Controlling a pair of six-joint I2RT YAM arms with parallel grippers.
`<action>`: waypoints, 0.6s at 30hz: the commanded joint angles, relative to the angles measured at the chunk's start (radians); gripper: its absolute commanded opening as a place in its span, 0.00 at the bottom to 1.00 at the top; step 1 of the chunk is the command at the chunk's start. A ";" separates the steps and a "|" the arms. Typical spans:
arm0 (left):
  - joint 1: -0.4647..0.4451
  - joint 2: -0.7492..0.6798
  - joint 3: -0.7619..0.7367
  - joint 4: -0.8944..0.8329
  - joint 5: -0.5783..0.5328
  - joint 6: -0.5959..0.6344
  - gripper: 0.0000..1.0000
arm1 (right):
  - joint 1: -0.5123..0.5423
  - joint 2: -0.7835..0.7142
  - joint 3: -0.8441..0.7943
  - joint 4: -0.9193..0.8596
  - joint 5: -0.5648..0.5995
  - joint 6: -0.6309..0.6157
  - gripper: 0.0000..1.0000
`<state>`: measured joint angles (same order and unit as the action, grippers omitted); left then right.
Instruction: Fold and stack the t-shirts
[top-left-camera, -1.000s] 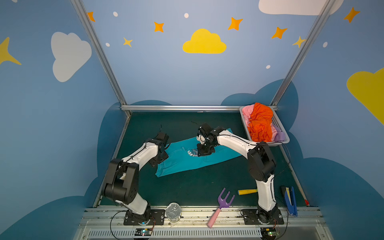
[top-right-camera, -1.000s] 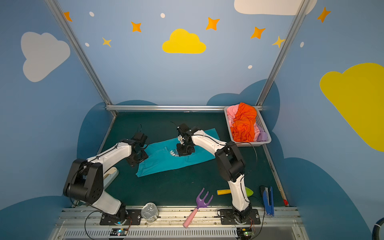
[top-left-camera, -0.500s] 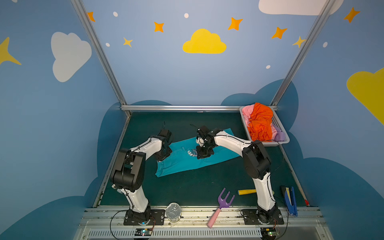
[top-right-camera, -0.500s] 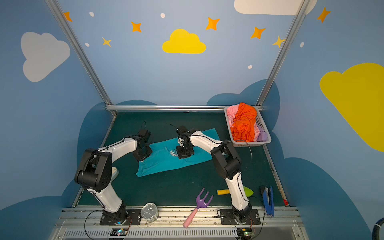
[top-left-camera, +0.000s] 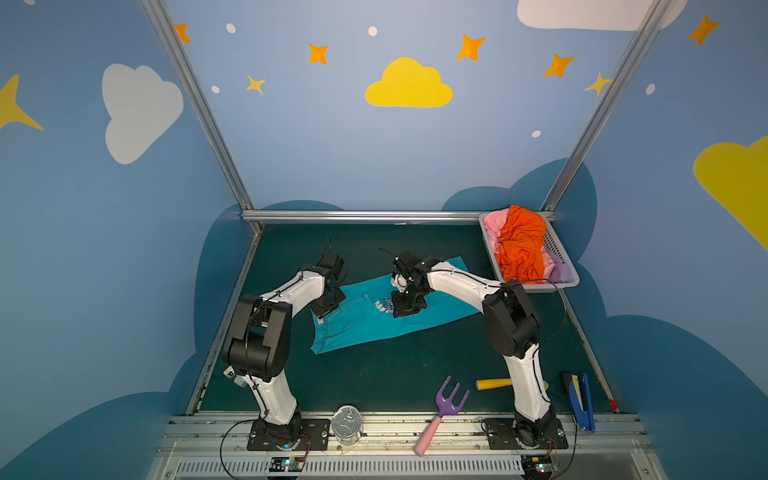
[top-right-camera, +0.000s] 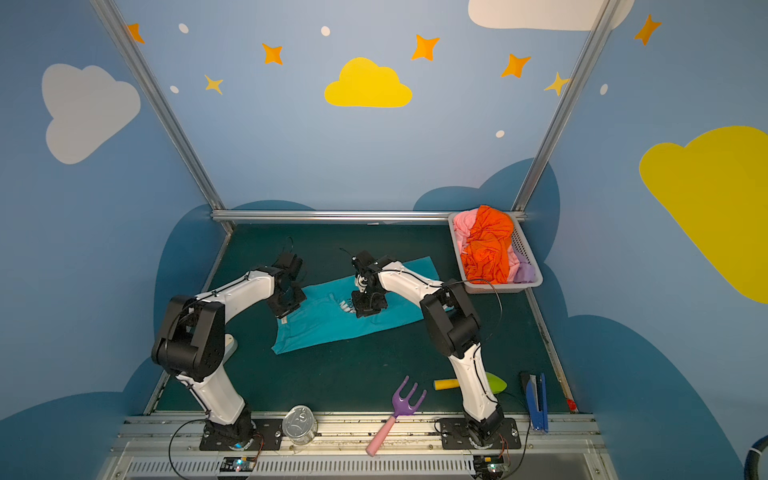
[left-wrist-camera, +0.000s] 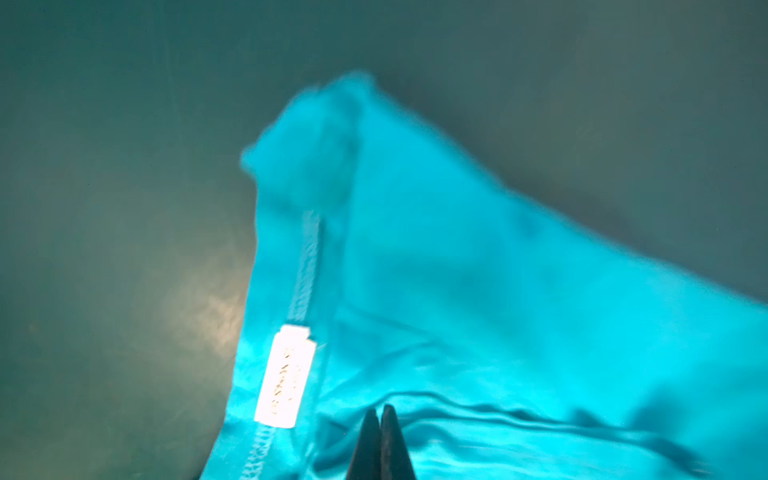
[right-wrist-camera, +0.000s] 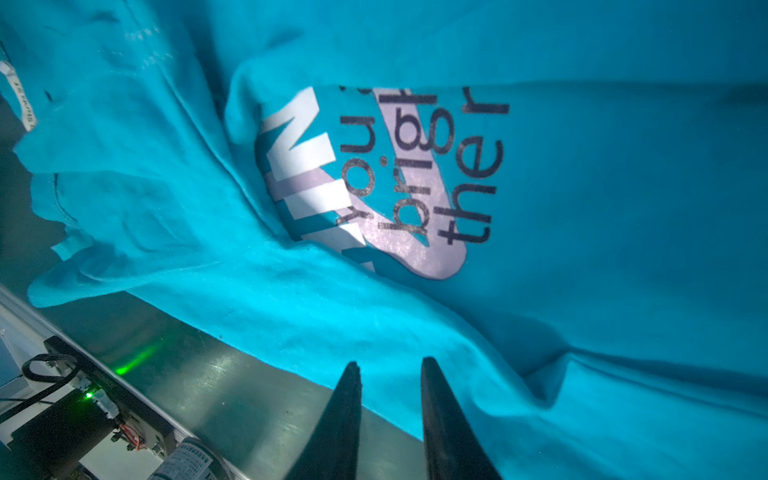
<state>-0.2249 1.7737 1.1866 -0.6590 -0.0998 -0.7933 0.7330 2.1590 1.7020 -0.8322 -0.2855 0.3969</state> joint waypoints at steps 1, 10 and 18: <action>0.002 -0.002 0.054 -0.059 -0.068 0.031 0.04 | 0.001 0.009 0.019 -0.021 -0.003 0.010 0.27; -0.007 0.037 0.068 -0.068 -0.050 0.059 0.34 | -0.001 0.020 0.034 -0.030 -0.006 0.004 0.27; -0.030 0.054 -0.040 0.004 0.038 0.024 0.57 | -0.001 0.030 0.038 -0.033 -0.012 0.004 0.27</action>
<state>-0.2409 1.8172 1.1690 -0.6678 -0.0906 -0.7528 0.7330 2.1738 1.7180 -0.8394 -0.2909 0.4034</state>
